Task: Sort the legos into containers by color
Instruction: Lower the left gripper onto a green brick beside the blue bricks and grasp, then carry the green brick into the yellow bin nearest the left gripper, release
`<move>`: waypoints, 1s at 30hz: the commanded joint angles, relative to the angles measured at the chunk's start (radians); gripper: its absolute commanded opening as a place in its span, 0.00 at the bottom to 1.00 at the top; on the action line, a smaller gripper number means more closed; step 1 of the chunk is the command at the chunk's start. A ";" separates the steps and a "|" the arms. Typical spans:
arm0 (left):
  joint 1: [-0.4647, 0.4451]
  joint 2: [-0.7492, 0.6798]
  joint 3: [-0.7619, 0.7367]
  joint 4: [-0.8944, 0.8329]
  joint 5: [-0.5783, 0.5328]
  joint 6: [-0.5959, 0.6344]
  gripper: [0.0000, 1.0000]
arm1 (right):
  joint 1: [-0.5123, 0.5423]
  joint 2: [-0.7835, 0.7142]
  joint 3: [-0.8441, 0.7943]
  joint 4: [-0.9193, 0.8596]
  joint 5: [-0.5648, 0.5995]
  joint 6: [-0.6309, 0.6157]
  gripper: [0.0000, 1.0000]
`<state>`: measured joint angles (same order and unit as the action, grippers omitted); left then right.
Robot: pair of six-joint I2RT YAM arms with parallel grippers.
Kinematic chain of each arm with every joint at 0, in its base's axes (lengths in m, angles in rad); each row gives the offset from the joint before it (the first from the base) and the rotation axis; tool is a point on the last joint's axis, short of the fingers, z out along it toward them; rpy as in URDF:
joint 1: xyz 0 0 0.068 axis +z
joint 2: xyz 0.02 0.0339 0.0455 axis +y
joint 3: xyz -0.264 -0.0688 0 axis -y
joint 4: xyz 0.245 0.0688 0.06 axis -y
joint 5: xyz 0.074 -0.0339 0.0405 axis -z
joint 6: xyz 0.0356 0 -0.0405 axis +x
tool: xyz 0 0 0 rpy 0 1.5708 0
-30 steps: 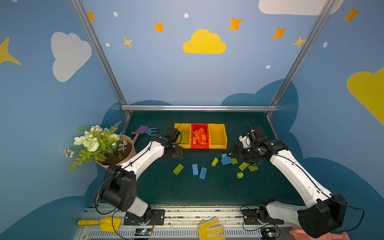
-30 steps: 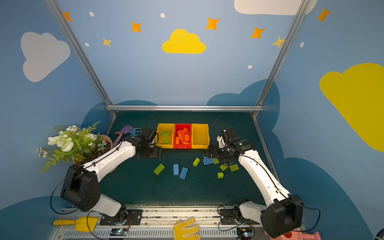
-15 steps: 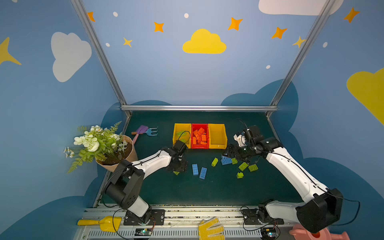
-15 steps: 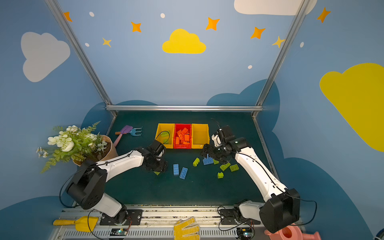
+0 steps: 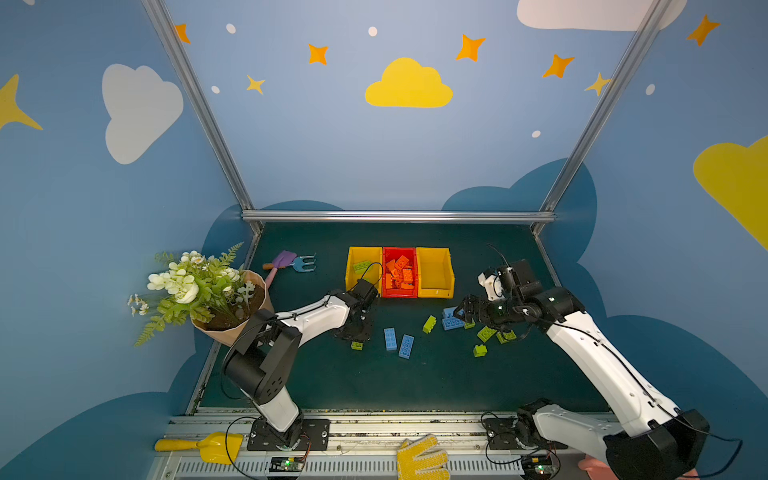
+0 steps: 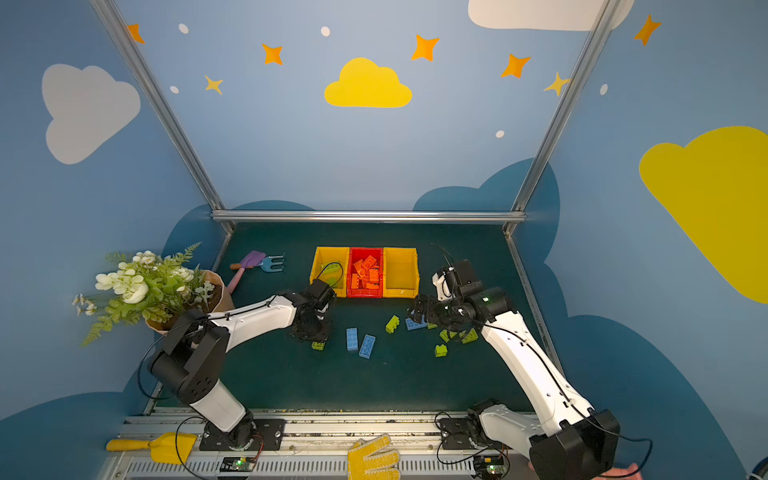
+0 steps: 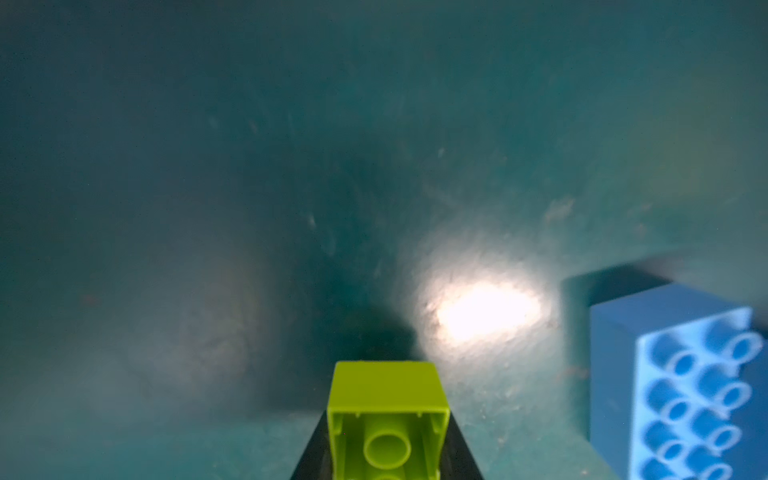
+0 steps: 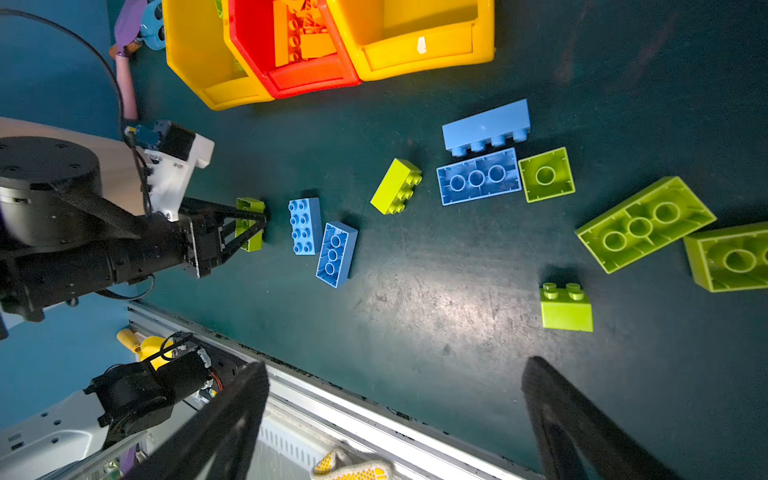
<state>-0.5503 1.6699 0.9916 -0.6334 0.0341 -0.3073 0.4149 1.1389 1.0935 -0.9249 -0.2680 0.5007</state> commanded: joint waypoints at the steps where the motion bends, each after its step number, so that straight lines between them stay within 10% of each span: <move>1: 0.001 0.019 0.104 -0.082 -0.051 0.024 0.18 | -0.006 -0.014 0.000 -0.026 0.019 0.004 0.93; 22: 0.176 0.498 0.977 -0.308 -0.083 0.108 0.21 | -0.050 -0.033 0.045 -0.076 0.079 0.017 0.93; 30: 0.199 0.615 1.155 -0.361 -0.036 0.109 0.55 | -0.065 -0.033 0.061 -0.091 0.096 0.029 0.93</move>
<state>-0.3580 2.2730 2.0995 -0.9405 -0.0269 -0.2096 0.3557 1.1194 1.1202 -0.9878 -0.1928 0.5198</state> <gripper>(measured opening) 0.521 0.932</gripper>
